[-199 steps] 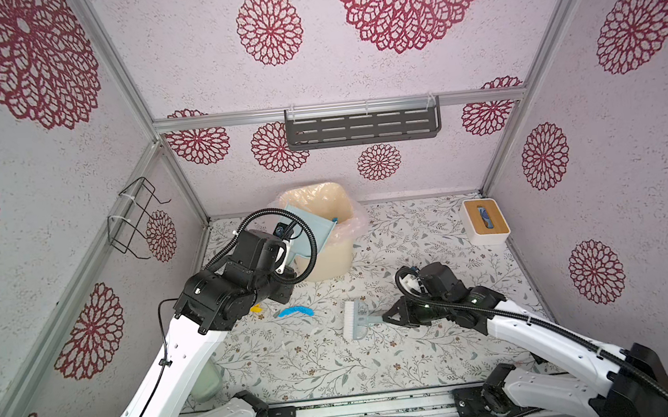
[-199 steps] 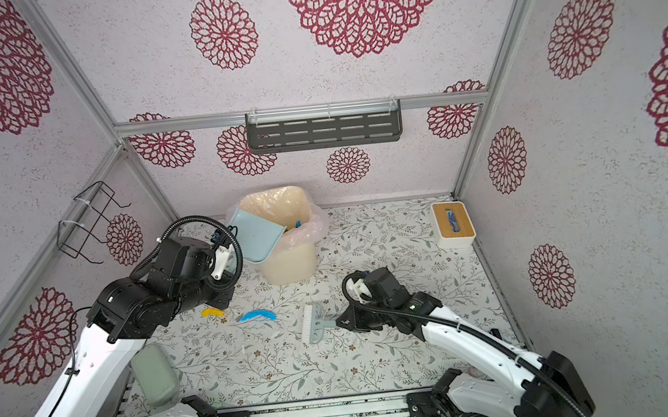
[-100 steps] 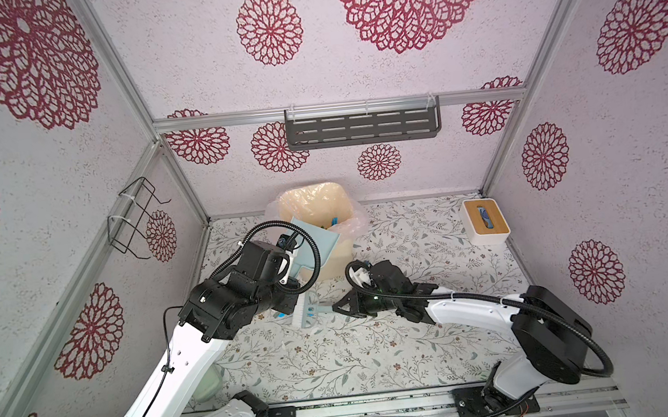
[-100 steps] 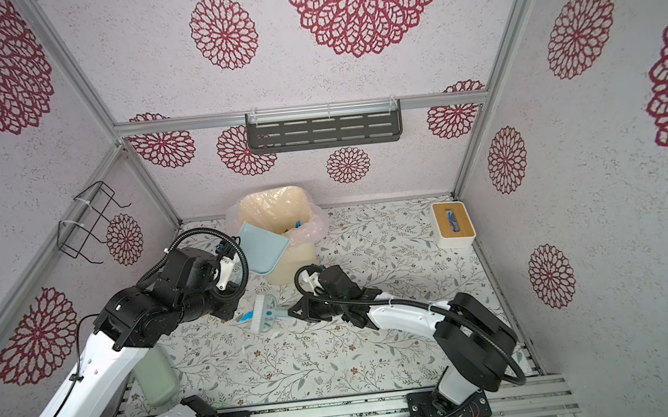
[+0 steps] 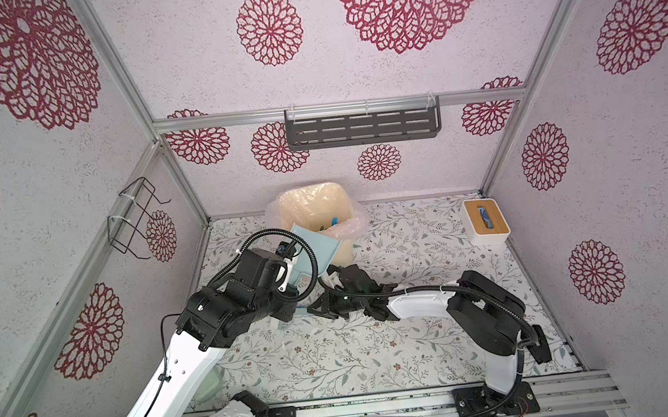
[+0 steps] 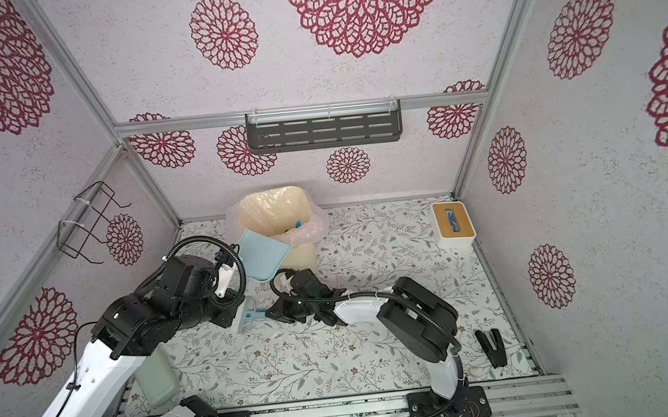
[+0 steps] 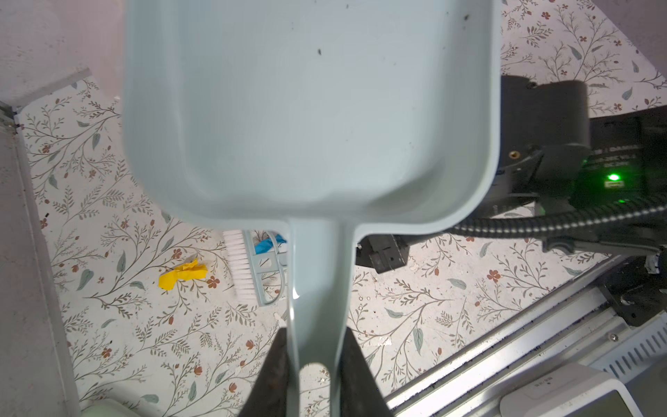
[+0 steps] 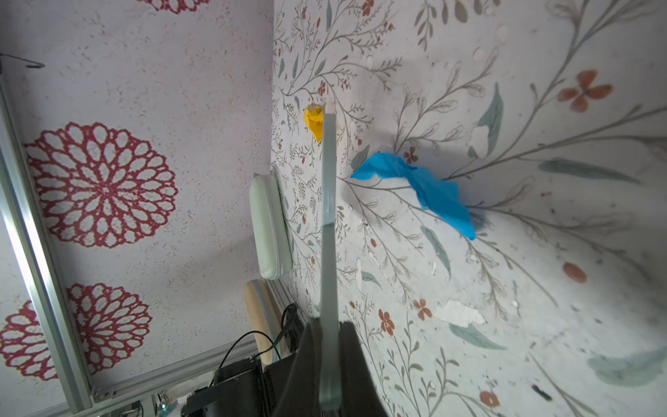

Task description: Sweep away the paper scraps from the table

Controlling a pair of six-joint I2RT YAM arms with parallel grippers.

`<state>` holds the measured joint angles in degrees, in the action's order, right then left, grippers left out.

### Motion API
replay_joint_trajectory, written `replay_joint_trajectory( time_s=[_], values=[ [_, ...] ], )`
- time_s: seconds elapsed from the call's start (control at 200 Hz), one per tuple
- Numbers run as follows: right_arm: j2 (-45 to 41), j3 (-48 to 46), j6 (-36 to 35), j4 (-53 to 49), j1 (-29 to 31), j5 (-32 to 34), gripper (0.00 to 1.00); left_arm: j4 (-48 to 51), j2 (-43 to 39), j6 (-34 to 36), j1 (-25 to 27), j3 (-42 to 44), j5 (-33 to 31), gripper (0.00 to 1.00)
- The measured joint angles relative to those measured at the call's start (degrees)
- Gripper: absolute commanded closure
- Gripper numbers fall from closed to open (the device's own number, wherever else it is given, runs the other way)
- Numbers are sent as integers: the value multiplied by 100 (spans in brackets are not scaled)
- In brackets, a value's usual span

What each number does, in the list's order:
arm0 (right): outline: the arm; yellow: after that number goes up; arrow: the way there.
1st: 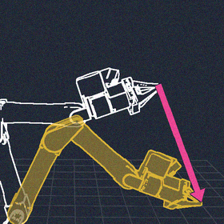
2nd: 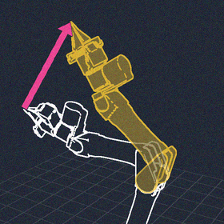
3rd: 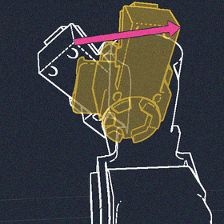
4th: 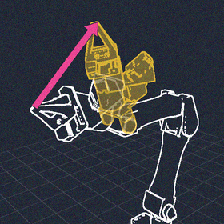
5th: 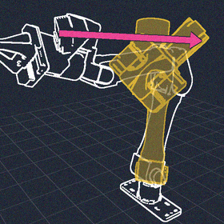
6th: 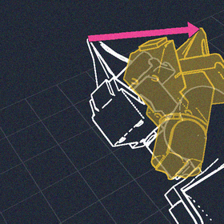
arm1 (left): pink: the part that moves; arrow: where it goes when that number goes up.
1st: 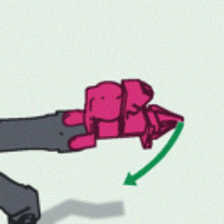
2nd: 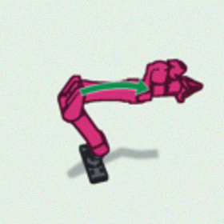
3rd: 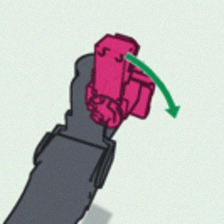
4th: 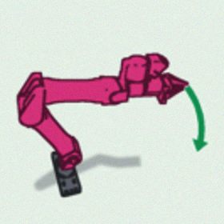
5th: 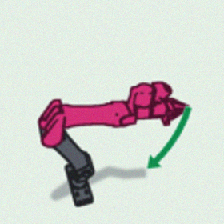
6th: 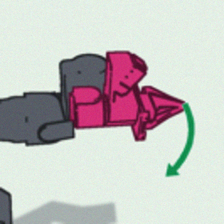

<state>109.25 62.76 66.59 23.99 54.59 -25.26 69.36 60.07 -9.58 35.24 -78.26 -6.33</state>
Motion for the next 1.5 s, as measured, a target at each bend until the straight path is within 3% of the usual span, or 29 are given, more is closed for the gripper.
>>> replay_joint_trajectory(
  time_s=[0.23,0.43,0.806,1.011,1.291,1.501],
  values=[
    [417,11,385,195,7,151,100,57,-122,83,0,173,184,100],
    [238,-127,352,28,-2,245,100,57,-120,162,2,173,323,100],
    [-2238,-2203,149,-1150,-459,428,100,55,48,164,2,173,442,100],
    [-3198,-1947,-232,-2343,-560,614,100,42,164,157,7,170,511,100],
    [-2503,-748,-769,-2439,-581,588,100,26,240,136,42,170,669,100],
    [-1788,-868,-874,-2352,-737,505,100,26,339,136,131,168,715,100]
  ],
)
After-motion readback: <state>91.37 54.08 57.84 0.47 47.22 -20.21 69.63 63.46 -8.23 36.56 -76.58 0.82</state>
